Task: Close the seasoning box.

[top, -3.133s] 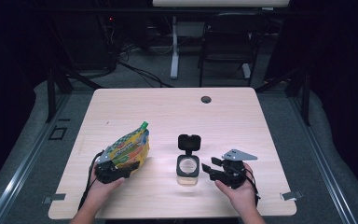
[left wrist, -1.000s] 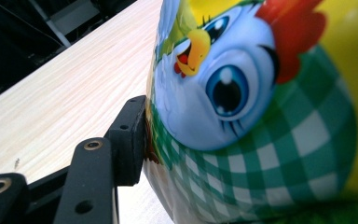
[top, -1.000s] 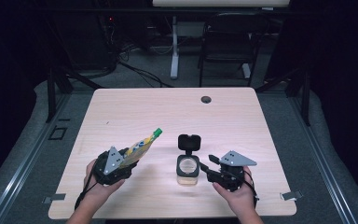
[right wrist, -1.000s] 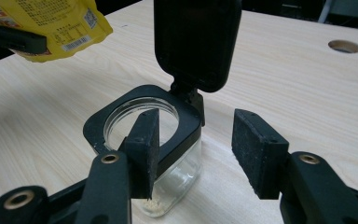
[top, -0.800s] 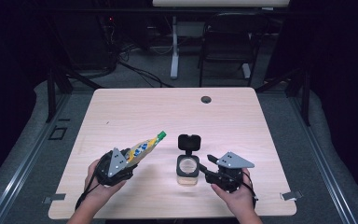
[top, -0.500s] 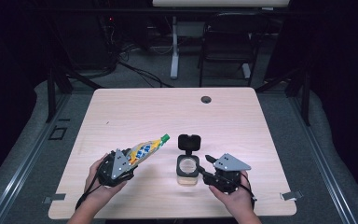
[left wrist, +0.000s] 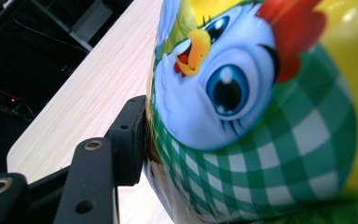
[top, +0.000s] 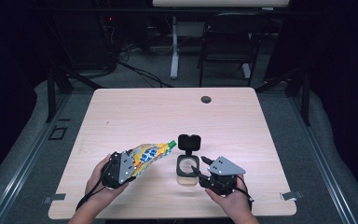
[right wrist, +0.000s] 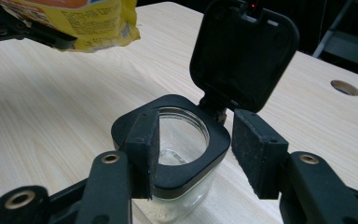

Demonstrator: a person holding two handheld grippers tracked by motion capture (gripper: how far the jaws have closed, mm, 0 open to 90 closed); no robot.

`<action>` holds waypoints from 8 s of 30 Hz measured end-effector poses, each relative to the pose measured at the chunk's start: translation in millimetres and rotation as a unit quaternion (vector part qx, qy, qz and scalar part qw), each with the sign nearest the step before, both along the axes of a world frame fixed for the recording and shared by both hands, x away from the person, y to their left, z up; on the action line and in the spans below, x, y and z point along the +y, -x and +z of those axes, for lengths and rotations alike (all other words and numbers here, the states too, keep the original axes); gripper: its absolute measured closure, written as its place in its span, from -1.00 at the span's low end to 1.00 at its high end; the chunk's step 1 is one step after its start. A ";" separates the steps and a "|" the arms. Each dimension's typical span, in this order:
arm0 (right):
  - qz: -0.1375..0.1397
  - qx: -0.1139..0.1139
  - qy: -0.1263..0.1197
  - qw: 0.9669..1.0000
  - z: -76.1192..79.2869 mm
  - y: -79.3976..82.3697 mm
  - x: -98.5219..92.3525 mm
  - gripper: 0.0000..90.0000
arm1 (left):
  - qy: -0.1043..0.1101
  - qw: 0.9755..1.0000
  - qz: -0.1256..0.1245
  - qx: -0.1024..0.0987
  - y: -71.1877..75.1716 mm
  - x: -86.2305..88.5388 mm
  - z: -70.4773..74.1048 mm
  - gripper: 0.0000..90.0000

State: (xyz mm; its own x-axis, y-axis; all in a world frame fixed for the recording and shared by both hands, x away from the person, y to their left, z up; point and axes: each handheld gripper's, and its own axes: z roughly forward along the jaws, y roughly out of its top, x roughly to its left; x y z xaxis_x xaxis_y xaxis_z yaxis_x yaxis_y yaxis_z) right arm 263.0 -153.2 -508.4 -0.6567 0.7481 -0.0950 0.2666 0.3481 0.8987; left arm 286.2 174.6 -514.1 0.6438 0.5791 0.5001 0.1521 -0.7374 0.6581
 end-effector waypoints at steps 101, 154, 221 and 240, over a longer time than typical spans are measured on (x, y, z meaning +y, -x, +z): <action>0.048 -0.126 0.126 0.983 6.0 22.8 32.2 0.25 | -0.246 0.963 -0.021 -0.106 3.0 -30.9 11.9 0.06; 0.065 -0.288 0.330 0.897 -2.9 43.0 71.0 0.91 | -0.287 0.952 -0.029 -0.105 -0.3 -36.3 8.2 0.07; 0.064 -0.273 0.304 0.911 -7.5 42.3 67.7 0.99 | -0.368 0.920 -0.045 -0.125 -0.6 -47.0 28.6 0.08; 0.066 -0.269 0.316 0.908 -12.3 40.9 67.9 1.00 | -0.400 0.905 -0.053 -0.131 -0.5 -51.6 33.5 0.15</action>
